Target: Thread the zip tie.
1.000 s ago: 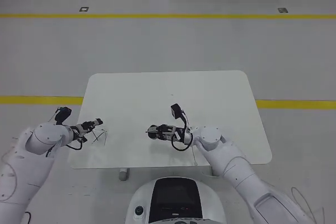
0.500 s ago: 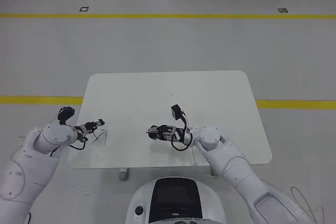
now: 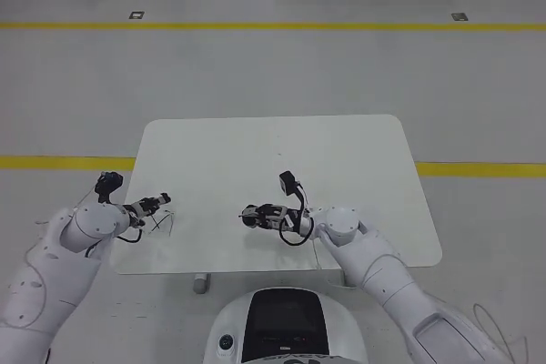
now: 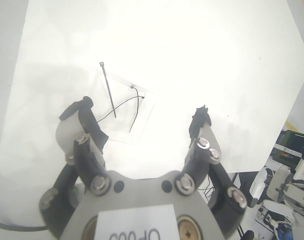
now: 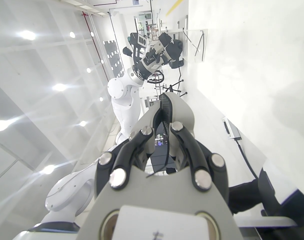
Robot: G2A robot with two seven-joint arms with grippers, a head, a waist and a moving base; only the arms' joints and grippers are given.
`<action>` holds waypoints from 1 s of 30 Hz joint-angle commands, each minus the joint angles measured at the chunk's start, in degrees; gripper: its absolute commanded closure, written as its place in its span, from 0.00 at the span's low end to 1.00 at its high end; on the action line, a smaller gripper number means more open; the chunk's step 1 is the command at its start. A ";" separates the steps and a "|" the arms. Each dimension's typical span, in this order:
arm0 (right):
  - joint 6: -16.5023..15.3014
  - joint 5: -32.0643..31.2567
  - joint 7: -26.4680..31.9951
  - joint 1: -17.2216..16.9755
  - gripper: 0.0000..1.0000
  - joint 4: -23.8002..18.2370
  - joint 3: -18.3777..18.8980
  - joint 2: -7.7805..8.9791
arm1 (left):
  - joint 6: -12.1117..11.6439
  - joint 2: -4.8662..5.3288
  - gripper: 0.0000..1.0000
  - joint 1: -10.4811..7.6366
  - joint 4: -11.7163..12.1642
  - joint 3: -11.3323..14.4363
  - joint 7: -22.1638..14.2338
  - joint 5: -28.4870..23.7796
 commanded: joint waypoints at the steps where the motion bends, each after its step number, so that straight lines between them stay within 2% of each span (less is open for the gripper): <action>1: -0.14 0.42 0.30 -0.10 1.00 -0.19 0.08 0.04 | 0.00 -0.14 0.64 -0.25 0.45 0.20 -0.18 0.23; 11: -0.52 0.79 0.59 -0.14 1.00 -0.31 0.19 0.07 | 0.00 -0.76 0.83 -1.09 1.61 0.89 -0.15 2.30; 14: -0.52 0.79 0.59 -0.14 1.00 -0.31 0.19 0.07 | 0.00 -1.00 0.86 -1.28 1.99 1.17 0.08 3.05; 16: -0.52 0.79 0.59 -0.14 1.00 -0.31 0.19 0.07 | 0.00 -1.20 0.84 -1.49 2.29 1.31 -0.03 3.32; 25: -0.52 0.79 0.59 -0.14 1.00 -0.31 0.19 0.07 | 0.00 -1.66 0.88 -1.78 3.03 1.16 -1.29 6.94; 30: -0.52 0.79 0.59 -0.14 1.00 -0.31 0.19 0.07 | 0.00 -1.99 0.82 -1.70 3.10 0.74 -2.51 8.38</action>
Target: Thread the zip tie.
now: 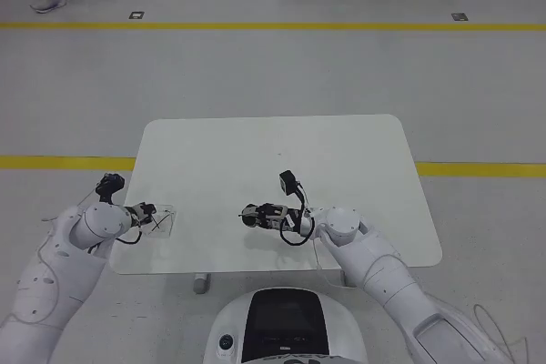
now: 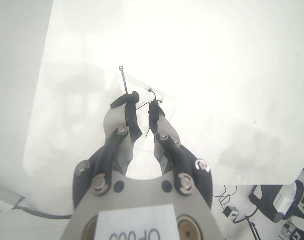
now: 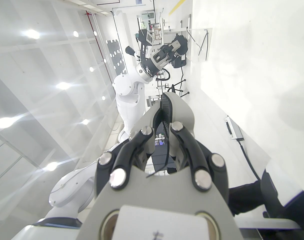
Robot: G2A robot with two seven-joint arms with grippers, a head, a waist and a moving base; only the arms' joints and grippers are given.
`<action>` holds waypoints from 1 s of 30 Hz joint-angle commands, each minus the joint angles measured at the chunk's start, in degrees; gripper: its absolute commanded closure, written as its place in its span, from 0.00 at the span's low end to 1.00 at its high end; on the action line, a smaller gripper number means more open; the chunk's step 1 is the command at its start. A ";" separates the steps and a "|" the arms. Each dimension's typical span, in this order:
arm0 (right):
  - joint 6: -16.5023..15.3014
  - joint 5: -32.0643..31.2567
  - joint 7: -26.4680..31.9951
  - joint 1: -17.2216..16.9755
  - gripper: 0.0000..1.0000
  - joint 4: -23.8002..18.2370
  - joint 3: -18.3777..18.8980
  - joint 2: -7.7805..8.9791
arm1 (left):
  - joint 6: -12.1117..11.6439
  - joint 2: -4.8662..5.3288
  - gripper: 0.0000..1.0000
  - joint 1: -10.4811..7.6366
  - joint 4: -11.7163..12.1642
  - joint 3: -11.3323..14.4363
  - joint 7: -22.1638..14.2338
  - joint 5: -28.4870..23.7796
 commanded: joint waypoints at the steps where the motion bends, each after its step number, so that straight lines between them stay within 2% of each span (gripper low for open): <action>1: 0.00 0.00 0.00 0.00 1.00 0.00 0.00 0.00 | 0.00 -0.17 0.81 0.01 0.06 -0.08 -0.70 0.39; 6: 0.00 0.00 0.00 0.00 1.00 0.00 0.00 0.00 | 0.00 -0.85 0.80 -0.43 0.76 0.41 -1.47 2.37; 13: 0.00 0.00 0.00 0.00 1.00 0.00 0.00 0.00 | 0.00 -1.97 0.87 -1.61 2.18 1.04 -2.10 4.73; 16: 0.00 0.00 0.00 0.00 1.00 0.00 0.00 0.00 | 0.00 -2.45 0.87 -1.98 2.72 1.14 -2.53 6.19; 30: 0.00 0.00 0.00 0.00 1.00 0.00 0.00 0.00 | 0.00 -4.51 0.84 -2.02 3.12 -0.75 -4.84 12.49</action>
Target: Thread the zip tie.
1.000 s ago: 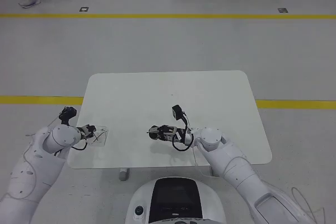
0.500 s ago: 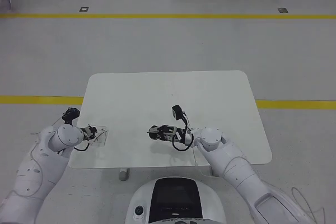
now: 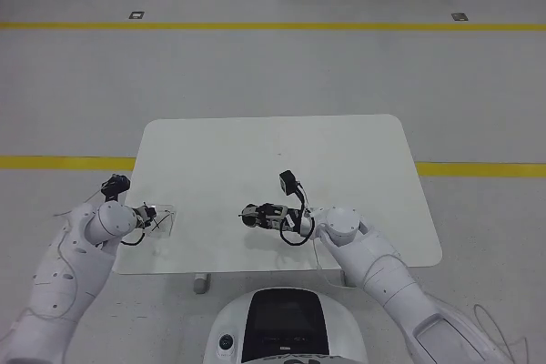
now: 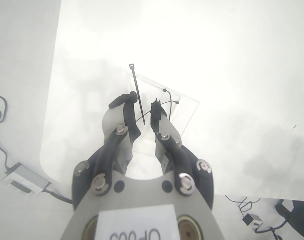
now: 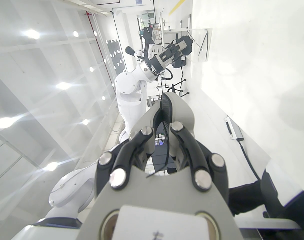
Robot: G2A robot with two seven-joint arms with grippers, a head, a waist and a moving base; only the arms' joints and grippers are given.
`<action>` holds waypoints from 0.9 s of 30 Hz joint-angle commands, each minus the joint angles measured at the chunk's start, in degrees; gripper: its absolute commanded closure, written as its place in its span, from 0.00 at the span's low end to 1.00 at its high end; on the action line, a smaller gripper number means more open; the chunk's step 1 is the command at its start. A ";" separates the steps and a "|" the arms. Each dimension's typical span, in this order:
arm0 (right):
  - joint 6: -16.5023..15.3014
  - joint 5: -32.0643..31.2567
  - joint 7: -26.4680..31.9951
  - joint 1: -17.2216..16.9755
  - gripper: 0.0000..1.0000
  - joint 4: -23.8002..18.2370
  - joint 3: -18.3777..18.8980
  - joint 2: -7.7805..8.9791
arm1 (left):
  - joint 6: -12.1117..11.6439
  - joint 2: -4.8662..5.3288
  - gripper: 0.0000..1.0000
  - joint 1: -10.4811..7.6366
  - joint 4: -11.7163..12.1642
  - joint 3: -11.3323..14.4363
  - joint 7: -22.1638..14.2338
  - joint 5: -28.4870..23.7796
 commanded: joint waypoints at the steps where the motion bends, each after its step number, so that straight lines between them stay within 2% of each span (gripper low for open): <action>1: 0.00 0.00 0.00 0.00 1.00 0.00 0.00 0.00 | 0.00 -0.35 0.84 -0.04 0.18 -0.25 -0.28 0.82; 12: 0.00 0.00 0.00 0.00 1.00 0.00 0.00 0.00 | 0.00 -2.53 0.82 -1.83 3.18 -0.64 -1.73 4.07; 27: 0.00 0.00 0.00 0.00 1.00 0.00 0.00 0.00 | 0.00 -4.84 0.84 -3.41 4.91 -0.69 -2.73 9.26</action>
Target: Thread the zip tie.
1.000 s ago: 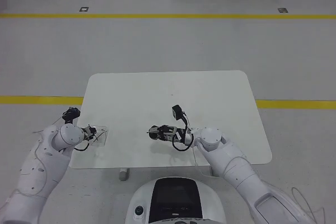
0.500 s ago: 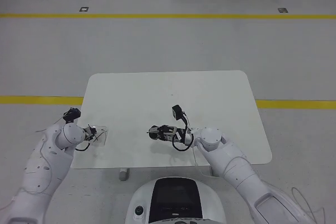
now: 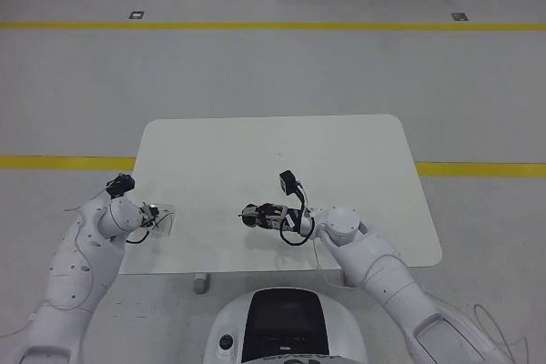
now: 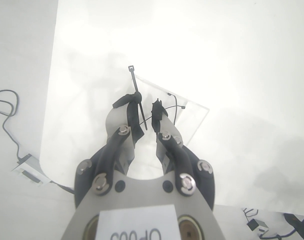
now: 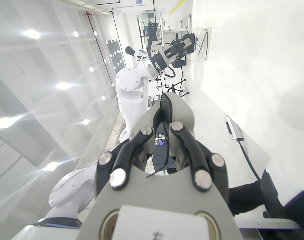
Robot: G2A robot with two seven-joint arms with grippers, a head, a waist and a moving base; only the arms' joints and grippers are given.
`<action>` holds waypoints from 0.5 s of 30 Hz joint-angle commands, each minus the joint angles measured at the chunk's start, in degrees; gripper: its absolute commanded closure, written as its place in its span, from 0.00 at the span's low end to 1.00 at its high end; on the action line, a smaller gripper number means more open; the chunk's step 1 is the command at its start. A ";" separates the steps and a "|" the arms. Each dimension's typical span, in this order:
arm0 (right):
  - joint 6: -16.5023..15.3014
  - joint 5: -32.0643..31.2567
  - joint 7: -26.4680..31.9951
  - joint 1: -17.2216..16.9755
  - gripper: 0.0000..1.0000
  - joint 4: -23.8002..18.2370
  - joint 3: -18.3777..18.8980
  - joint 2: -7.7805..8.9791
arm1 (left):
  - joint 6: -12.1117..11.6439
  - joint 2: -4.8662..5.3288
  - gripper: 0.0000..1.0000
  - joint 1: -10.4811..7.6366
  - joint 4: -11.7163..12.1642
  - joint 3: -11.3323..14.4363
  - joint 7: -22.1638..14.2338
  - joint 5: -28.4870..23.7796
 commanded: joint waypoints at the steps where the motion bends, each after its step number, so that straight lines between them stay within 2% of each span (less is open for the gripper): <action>1: 0.00 0.00 0.00 0.00 1.00 0.00 0.00 0.00 | 0.00 -0.31 0.84 -0.07 -0.10 -0.06 -0.18 1.05; 6: 0.00 0.00 0.00 0.00 1.00 0.00 0.00 0.00 | 0.00 -1.16 0.82 -0.50 0.38 -0.23 -1.71 4.44; 12: 0.00 0.00 0.00 0.00 1.00 0.00 0.00 0.00 | 0.00 -2.33 0.85 -1.46 1.73 -0.40 -3.19 7.48; 14: 0.00 0.00 0.00 0.00 1.00 0.00 0.00 0.00 | 0.00 -2.77 0.90 -1.72 2.14 -0.58 -3.38 8.16; 15: 0.00 0.00 0.00 0.00 1.00 0.00 0.00 0.00 | 0.00 -2.95 1.00 -1.82 2.36 -0.69 -3.40 8.48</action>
